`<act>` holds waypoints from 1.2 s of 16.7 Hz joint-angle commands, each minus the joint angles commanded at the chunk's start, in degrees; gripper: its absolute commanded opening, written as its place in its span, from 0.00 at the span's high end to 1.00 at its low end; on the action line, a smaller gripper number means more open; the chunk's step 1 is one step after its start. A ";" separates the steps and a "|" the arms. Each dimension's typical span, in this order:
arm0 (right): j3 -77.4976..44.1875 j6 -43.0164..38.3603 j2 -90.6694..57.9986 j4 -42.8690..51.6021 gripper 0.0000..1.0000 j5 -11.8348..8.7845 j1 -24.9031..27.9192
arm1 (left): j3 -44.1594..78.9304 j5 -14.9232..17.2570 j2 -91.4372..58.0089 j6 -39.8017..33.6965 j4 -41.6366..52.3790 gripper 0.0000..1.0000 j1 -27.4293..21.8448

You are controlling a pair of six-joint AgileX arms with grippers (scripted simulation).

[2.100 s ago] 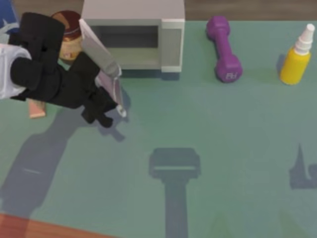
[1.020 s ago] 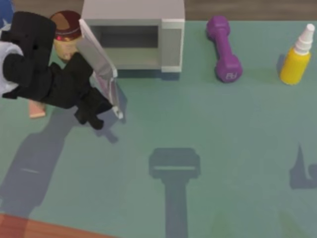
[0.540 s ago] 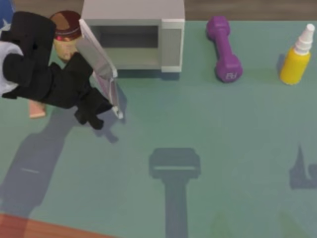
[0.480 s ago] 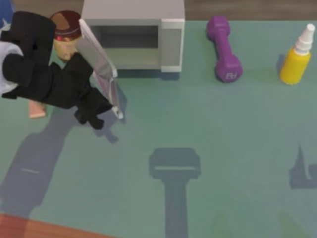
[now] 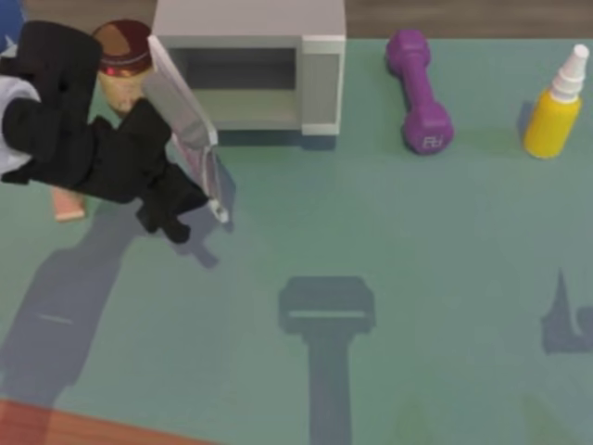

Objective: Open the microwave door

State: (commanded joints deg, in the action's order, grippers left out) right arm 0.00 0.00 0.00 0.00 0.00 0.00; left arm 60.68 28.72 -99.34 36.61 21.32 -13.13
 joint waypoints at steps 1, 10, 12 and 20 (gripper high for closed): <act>0.00 0.00 0.00 0.00 0.00 0.00 0.00 | 0.22 0.31 -0.02 0.69 0.30 1.00 0.30; 0.00 0.00 0.00 0.00 0.00 0.00 0.00 | 0.83 1.55 -0.26 3.44 1.78 1.00 1.49; 0.00 0.00 0.00 0.00 0.00 0.00 0.00 | 0.83 1.55 -0.26 3.44 1.78 1.00 1.49; 0.00 0.00 0.00 0.00 0.00 0.00 0.00 | 0.83 1.55 -0.26 3.44 1.78 1.00 1.49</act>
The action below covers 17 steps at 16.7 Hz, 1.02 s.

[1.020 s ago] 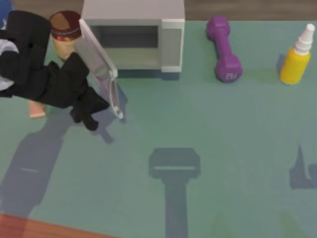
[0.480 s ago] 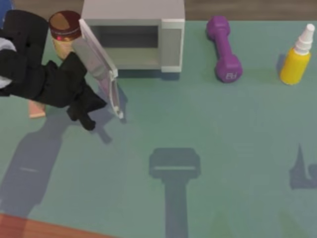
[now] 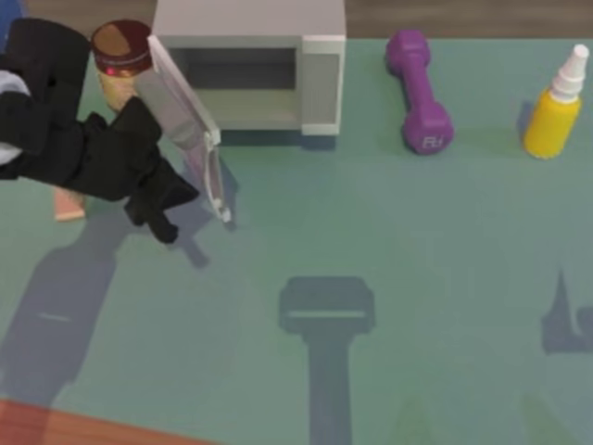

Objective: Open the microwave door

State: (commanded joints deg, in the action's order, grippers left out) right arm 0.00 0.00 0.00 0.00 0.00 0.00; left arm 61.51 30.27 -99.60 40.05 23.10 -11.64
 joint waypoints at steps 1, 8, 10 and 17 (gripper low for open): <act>0.00 0.00 0.00 0.00 0.00 0.00 0.00 | 0.00 0.00 0.00 0.00 0.00 1.00 0.00; 0.00 0.00 0.00 0.00 0.00 0.00 0.00 | 0.00 0.00 0.00 0.00 0.00 1.00 0.00; 0.00 0.00 0.00 0.00 0.00 0.00 0.00 | 0.00 0.00 0.00 0.00 0.00 1.00 0.00; 0.00 0.00 0.00 0.00 0.00 0.00 0.00 | 0.00 0.00 0.00 0.00 0.00 0.47 0.00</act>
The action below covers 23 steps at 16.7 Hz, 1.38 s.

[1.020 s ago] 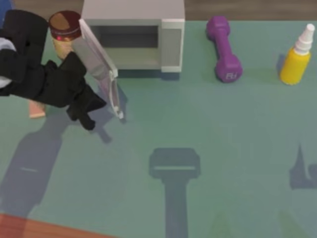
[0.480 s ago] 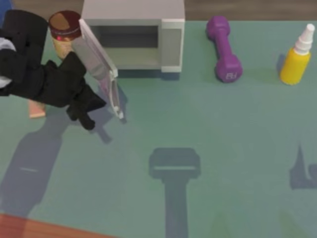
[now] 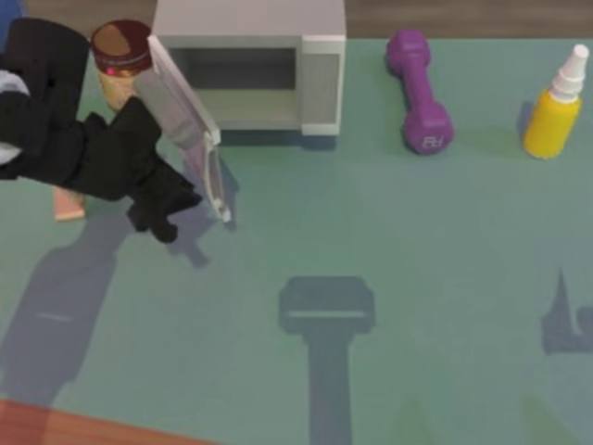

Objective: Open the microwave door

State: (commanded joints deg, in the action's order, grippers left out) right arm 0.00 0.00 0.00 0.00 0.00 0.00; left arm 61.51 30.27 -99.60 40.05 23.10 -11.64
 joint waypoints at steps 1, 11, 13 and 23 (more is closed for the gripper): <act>0.00 0.00 0.00 0.00 0.00 0.00 0.00 | 0.00 0.00 0.00 0.00 0.00 0.40 0.00; 0.00 0.00 0.00 0.00 0.00 0.00 0.00 | 0.00 0.00 0.00 0.00 0.00 0.00 0.00; 0.00 0.00 0.00 0.00 0.00 0.00 0.00 | 0.00 0.00 0.00 0.00 0.00 0.00 0.00; 0.00 0.00 0.00 0.00 0.00 0.00 0.00 | -2.75 -1.05 12.25 -1.71 8.48 0.00 -0.49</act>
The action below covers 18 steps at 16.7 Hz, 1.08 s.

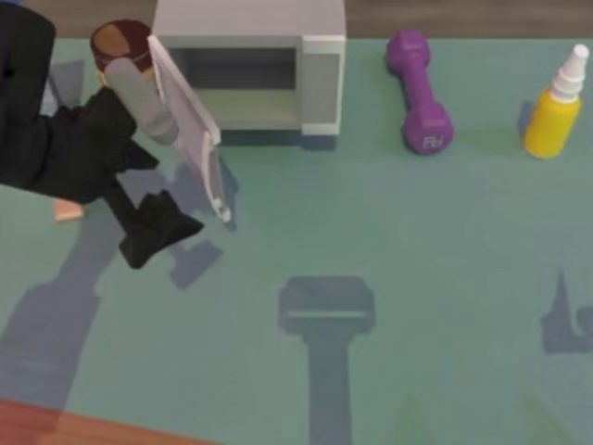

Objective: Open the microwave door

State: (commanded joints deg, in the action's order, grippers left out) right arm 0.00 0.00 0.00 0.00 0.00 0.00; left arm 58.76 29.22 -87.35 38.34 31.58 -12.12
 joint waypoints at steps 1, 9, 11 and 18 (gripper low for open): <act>0.00 0.00 0.00 0.00 0.00 0.00 0.00 | -0.27 0.03 1.31 -0.18 1.02 0.00 -0.11; 0.00 0.00 0.00 0.00 0.00 0.00 0.00 | 1.54 -0.95 0.47 -2.09 3.38 0.00 -0.47; 0.00 0.00 0.00 0.00 0.00 0.00 0.00 | 5.65 -3.17 -2.62 -6.31 7.39 0.00 -1.61; 0.00 0.00 0.00 0.00 0.00 0.00 0.00 | 37.42 -16.92 -19.16 -37.57 30.95 0.00 -8.76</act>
State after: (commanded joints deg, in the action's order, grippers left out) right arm 0.00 0.00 0.00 0.00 0.00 0.00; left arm 96.19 12.31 -106.51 0.77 62.53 -20.88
